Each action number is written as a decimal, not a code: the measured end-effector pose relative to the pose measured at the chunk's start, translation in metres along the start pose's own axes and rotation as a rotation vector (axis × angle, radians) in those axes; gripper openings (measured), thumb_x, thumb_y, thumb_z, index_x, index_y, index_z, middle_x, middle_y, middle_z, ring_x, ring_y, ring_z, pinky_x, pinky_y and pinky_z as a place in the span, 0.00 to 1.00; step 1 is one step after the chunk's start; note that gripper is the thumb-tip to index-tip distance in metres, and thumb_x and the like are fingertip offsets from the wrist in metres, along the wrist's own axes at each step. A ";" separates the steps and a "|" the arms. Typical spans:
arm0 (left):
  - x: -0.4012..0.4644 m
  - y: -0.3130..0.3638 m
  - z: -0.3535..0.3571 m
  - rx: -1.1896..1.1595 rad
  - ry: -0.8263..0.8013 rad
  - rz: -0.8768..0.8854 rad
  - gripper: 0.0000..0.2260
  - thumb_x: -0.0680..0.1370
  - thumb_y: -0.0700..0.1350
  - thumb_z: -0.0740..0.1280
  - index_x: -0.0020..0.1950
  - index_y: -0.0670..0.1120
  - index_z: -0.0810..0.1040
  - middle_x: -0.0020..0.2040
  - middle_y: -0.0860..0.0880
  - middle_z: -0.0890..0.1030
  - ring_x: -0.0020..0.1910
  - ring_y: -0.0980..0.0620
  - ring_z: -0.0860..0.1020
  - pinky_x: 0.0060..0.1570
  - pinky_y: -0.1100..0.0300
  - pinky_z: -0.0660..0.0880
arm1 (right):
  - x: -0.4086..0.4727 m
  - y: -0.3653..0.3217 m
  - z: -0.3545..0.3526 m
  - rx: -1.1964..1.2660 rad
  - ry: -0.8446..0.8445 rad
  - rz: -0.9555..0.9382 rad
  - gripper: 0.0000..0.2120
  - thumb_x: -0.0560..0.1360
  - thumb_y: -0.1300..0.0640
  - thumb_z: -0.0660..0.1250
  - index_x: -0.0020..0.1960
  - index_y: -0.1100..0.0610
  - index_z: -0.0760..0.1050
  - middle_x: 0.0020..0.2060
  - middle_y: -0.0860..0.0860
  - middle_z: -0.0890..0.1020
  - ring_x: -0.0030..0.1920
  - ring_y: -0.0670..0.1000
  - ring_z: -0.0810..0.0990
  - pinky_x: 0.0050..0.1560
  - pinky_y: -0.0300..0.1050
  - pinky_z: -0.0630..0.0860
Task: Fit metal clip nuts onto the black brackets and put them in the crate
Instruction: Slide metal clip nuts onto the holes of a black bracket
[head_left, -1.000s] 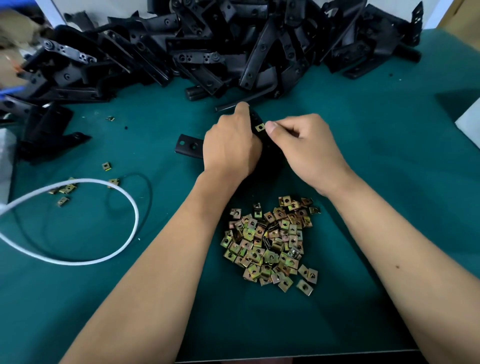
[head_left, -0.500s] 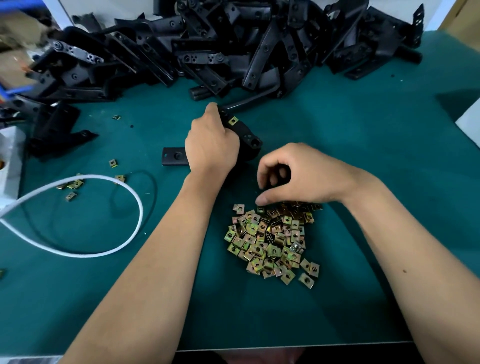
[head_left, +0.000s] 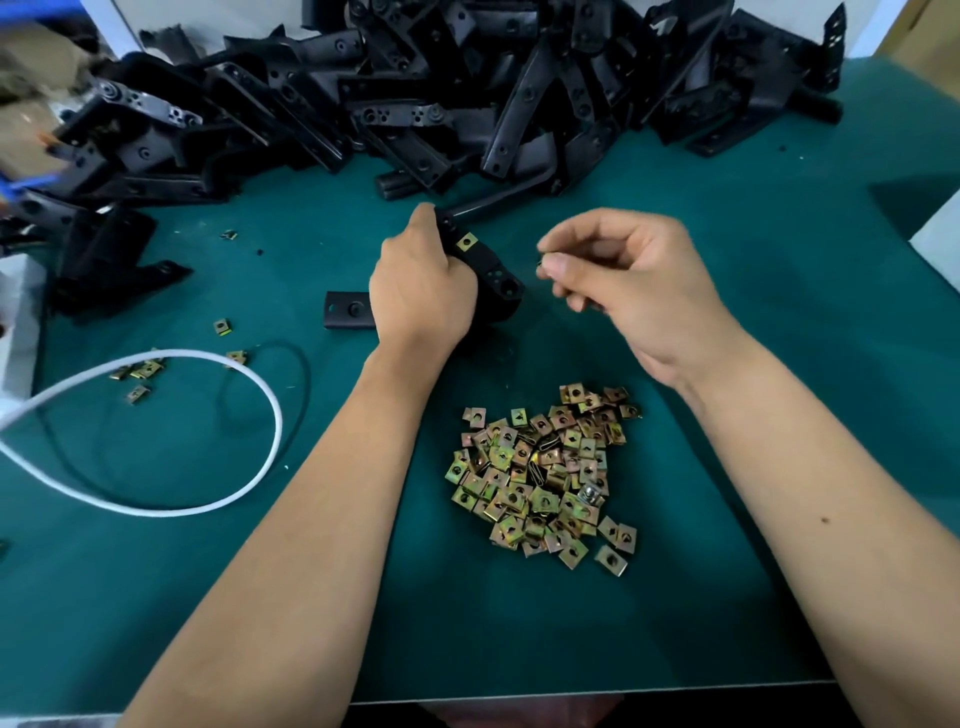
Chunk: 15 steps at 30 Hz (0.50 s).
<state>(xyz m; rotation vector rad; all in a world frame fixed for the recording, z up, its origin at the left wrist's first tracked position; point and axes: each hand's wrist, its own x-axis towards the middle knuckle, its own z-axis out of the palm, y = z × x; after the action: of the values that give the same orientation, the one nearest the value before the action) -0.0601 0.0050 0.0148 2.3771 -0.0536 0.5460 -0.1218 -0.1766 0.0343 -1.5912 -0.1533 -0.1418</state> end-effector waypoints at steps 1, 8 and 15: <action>-0.001 0.000 0.000 -0.011 -0.005 0.011 0.07 0.69 0.34 0.55 0.45 0.43 0.63 0.34 0.45 0.70 0.31 0.41 0.66 0.33 0.51 0.59 | 0.001 0.002 -0.001 0.008 0.050 0.020 0.06 0.76 0.69 0.72 0.49 0.59 0.83 0.40 0.56 0.86 0.37 0.48 0.81 0.38 0.38 0.76; -0.003 0.002 0.000 -0.044 -0.004 0.067 0.09 0.65 0.39 0.51 0.44 0.44 0.62 0.33 0.46 0.70 0.33 0.37 0.68 0.32 0.51 0.59 | 0.003 0.011 -0.002 -0.035 0.088 0.025 0.10 0.76 0.70 0.71 0.51 0.56 0.84 0.42 0.54 0.88 0.39 0.48 0.84 0.40 0.37 0.78; -0.004 0.004 0.000 -0.070 -0.017 0.111 0.10 0.65 0.39 0.50 0.45 0.43 0.63 0.33 0.45 0.71 0.34 0.35 0.69 0.32 0.50 0.60 | 0.004 0.015 0.000 -0.109 0.142 -0.029 0.07 0.74 0.66 0.75 0.48 0.55 0.85 0.40 0.54 0.88 0.39 0.50 0.86 0.39 0.38 0.78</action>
<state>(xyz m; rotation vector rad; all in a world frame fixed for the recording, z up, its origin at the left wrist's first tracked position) -0.0639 0.0016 0.0155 2.3202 -0.2097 0.5675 -0.1147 -0.1765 0.0206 -1.6812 -0.0586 -0.2886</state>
